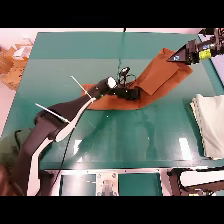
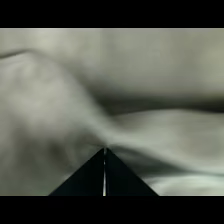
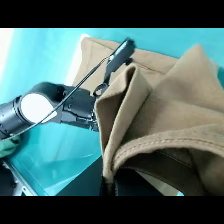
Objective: Fold the shirts.
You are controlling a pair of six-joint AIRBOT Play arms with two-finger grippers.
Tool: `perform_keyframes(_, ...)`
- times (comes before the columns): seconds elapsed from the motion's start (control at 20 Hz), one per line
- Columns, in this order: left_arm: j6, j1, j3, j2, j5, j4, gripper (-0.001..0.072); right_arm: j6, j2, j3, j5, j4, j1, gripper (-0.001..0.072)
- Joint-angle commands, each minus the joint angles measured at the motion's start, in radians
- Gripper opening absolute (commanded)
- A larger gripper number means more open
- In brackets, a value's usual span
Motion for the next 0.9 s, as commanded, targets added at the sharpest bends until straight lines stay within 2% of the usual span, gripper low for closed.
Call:
perform_keyframes(0.0,0.09,0.064,0.105,0.034,-0.201,0.083,0.0022,0.026,0.009,0.002,0.001,0.004,0.019,0.0014)
perform_keyframes(0.2,0.201,0.238,0.171,0.164,-0.525,0.341,0.0022,0.07,0.008,-0.003,-0.051,0.005,0.1,0.0015)
perform_keyframes(0.35,0.269,0.383,0.169,0.266,-0.72,0.422,0.0022,0.089,0.007,-0.039,-0.176,0.004,0.243,0.0015)
perform_keyframes(0.55,0.268,0.542,0.169,0.338,-0.808,0.438,0.0022,0.089,-0.044,-0.161,-0.509,0.005,0.5,0.0016)
perform_keyframes(0.7,0.268,0.615,0.167,0.347,-0.83,0.438,0.0022,0.088,-0.188,-0.211,-0.843,0.014,0.735,0.0016)
perform_keyframes(0.75,0.268,0.63,0.167,0.347,-0.837,0.438,0.0022,0.088,-0.253,-0.21,-0.966,0.033,0.811,0.0041)
perform_keyframes(0.8,0.269,0.642,0.167,0.346,-0.844,0.438,0.0022,0.087,-0.321,-0.21,-1.1,0.063,0.886,0.0283)
perform_keyframes(0.85,0.269,0.652,0.167,0.347,-0.848,0.438,0.0022,0.088,-0.374,-0.207,-1.202,0.064,0.943,0.0558)
